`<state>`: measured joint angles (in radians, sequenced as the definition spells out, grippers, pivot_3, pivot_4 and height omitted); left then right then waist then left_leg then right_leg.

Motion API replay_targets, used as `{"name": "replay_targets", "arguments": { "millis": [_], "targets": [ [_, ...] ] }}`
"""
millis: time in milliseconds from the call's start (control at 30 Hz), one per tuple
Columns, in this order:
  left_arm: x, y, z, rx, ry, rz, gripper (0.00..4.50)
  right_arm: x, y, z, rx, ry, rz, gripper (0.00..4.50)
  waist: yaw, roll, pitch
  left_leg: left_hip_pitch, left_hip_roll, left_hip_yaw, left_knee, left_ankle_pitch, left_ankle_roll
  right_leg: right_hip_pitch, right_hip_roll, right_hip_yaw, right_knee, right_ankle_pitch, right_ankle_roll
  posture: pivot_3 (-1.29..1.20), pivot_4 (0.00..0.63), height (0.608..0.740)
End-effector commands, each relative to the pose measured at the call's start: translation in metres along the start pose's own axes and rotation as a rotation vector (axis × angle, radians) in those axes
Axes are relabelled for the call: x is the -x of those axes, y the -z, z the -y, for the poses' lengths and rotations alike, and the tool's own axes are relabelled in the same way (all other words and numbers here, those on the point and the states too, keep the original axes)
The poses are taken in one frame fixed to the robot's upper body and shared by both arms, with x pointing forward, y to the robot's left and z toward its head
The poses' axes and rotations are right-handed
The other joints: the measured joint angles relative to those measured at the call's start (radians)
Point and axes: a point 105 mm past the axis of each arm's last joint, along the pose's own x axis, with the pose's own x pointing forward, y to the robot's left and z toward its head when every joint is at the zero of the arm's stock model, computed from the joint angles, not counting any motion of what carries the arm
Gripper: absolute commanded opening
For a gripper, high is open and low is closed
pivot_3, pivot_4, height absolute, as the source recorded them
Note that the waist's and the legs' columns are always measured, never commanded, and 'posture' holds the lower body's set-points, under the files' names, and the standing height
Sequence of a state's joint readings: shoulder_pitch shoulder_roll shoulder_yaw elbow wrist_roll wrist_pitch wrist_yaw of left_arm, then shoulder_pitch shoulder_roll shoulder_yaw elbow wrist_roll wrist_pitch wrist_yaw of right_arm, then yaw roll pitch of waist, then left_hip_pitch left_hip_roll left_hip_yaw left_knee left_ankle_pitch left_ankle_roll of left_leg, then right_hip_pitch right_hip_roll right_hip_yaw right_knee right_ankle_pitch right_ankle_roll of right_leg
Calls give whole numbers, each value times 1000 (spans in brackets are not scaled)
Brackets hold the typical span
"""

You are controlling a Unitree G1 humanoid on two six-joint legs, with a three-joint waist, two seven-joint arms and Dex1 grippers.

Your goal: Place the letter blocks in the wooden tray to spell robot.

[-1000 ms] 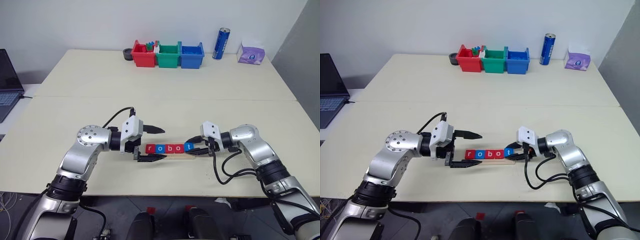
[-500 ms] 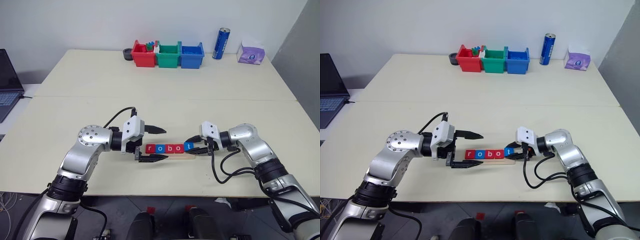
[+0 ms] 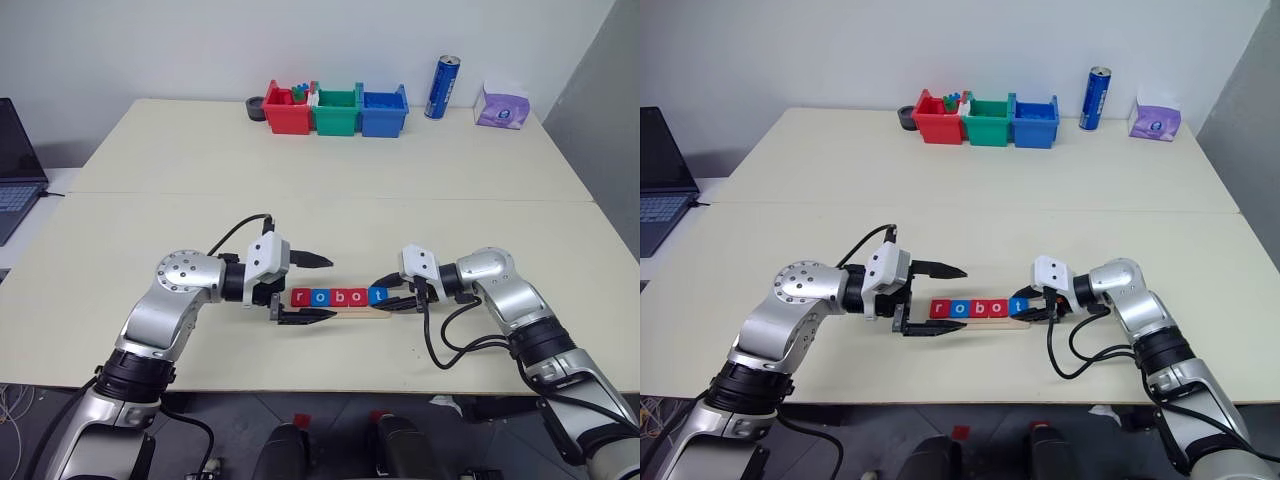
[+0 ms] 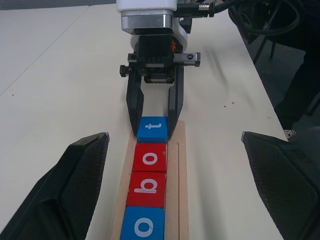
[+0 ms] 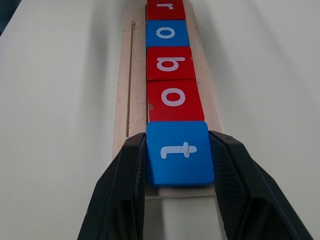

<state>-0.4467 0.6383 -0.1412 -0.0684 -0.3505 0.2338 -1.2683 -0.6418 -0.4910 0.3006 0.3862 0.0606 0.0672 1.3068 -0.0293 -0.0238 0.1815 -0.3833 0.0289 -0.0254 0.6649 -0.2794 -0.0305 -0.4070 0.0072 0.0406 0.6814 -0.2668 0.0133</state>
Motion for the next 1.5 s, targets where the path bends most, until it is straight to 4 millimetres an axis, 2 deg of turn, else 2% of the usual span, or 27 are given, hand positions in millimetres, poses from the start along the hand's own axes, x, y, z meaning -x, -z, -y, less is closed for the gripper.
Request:
{"name": "replay_targets", "arguments": {
  "millis": [33, 200, 233, 367, 567, 600, 633, 800, 967, 1000, 1500],
  "targets": [
    [-2, -11, -2, -52, 4, 16, 4500, 2, -9, 4, 29, 4, 12, 2515, 0, 0, 0, 0, 0, 0, 0, 0, 0, 0, 0, 0, 0, 0, 0, 0, 150, 740],
    [-3, -11, -1, -50, 3, 18, 4500, 5, -13, 7, 14, 16, 32, 4320, 0, 0, 0, 0, 0, 0, 0, 0, 0, 0, 0, 0, 0, 0, 0, 0, 150, 740],
    [-3, -11, -1, -50, 3, 18, 4500, 7, -15, 8, 10, 21, 38, 4453, 0, 0, 0, 0, 0, 0, 0, 0, 0, 0, 0, 0, 0, 0, 0, 0, 150, 740],
    [-3, -11, 0, -48, 3, 20, 4500, 21, -23, 14, -16, 61, 70, 4453, 0, 0, 0, 0, 0, 0, 0, 0, 0, 0, 0, 0, 0, 0, 0, 0, 150, 740],
    [-4, -11, 0, -47, 5, 23, 4500, 37, -17, 17, -37, 102, 56, 4453, 0, 0, 0, 0, 0, 0, 0, 0, 0, 0, 0, 0, 0, 0, 0, 0, 150, 740],
    [-4, -11, 0, -47, 6, 23, 4500, 38, -16, 15, -46, 97, 57, 4062, 0, 0, 0, 0, 0, 0, 0, 0, 0, 0, 0, 0, 0, 0, 0, 0, 150, 740],
    [-4, -10, -1, -47, 6, 23, 4500, 38, -14, 13, -46, 92, 51, 3896, 0, 0, 0, 0, 0, 0, 0, 0, 0, 0, 0, 0, 0, 0, 0, 0, 150, 740],
    [-5, -11, -1, -49, 7, 23, 4500, 35, -3, 6, -38, 82, 22, 2050, 0, 0, 0, 0, 0, 0, 0, 0, 0, 0, 0, 0, 0, 0, 0, 0, 150, 740],
    [-4, -10, -1, -47, -1, 21, 4500, 32, -1, 2, -31, 71, 17, 199, 0, 0, 0, 0, 0, 0, 0, 0, 0, 0, 0, 0, 0, 0, 0, 0, 150, 740],
    [-4, -10, 0, -46, -1, 21, 4500, 32, -1, 1, -28, 69, 16, 48, 0, 0, 0, 0, 0, 0, 0, 0, 0, 0, 0, 0, 0, 0, 0, 0, 150, 740],
    [-2, -11, -1, -47, -5, 14, 4500, 16, -5, -4, -11, 59, 36, 48, 0, 0, 0, 0, 0, 0, 0, 0, 0, 0, 0, 0, 0, 0, 0, 0, 150, 740]
  ]
}}
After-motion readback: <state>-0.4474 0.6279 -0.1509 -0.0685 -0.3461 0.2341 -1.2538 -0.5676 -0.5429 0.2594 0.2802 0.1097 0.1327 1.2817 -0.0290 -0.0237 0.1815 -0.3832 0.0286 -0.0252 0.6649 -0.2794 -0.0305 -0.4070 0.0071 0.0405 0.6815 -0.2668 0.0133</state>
